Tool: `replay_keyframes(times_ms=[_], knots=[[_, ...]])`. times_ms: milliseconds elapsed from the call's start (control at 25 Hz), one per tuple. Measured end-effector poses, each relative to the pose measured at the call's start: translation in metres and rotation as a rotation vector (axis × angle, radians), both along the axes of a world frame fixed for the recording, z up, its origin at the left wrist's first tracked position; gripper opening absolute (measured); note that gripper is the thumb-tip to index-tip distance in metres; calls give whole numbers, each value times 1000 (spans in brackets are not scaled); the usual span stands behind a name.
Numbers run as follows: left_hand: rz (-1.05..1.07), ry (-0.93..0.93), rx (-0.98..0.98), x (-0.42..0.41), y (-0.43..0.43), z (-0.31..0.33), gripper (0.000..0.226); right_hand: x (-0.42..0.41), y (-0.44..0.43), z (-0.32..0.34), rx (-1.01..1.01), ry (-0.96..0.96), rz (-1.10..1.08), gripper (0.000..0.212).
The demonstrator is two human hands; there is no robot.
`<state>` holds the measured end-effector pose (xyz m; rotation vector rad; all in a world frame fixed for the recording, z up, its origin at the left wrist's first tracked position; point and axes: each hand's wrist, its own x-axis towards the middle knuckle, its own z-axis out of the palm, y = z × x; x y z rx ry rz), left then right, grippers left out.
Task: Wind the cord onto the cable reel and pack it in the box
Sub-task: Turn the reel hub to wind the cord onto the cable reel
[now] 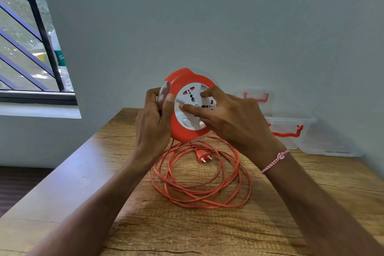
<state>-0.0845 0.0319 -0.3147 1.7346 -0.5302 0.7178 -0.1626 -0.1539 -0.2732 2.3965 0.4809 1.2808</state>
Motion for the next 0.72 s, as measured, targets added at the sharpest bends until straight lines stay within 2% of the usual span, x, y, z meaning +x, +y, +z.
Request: replay_keyframes(times_ms=[120, 360, 560, 640, 720], knots=[[6, -22, 12, -2, -2, -1, 45, 2, 5, -3, 109, -28, 53, 53], [50, -69, 90, -6, -7, -6, 57, 9, 20, -12, 497, -38, 47, 62], [-5, -16, 56, -5, -8, -8, 53, 14, 24, -20, 855, 121, 93, 57], [-25, 5, 37, -4, -8, -7, 50, 13, 21, -17, 857, 127, 116, 54], [-19, 23, 20, -2, -6, -6, 50, 11, 14, -13, 676, 97, 133, 50]])
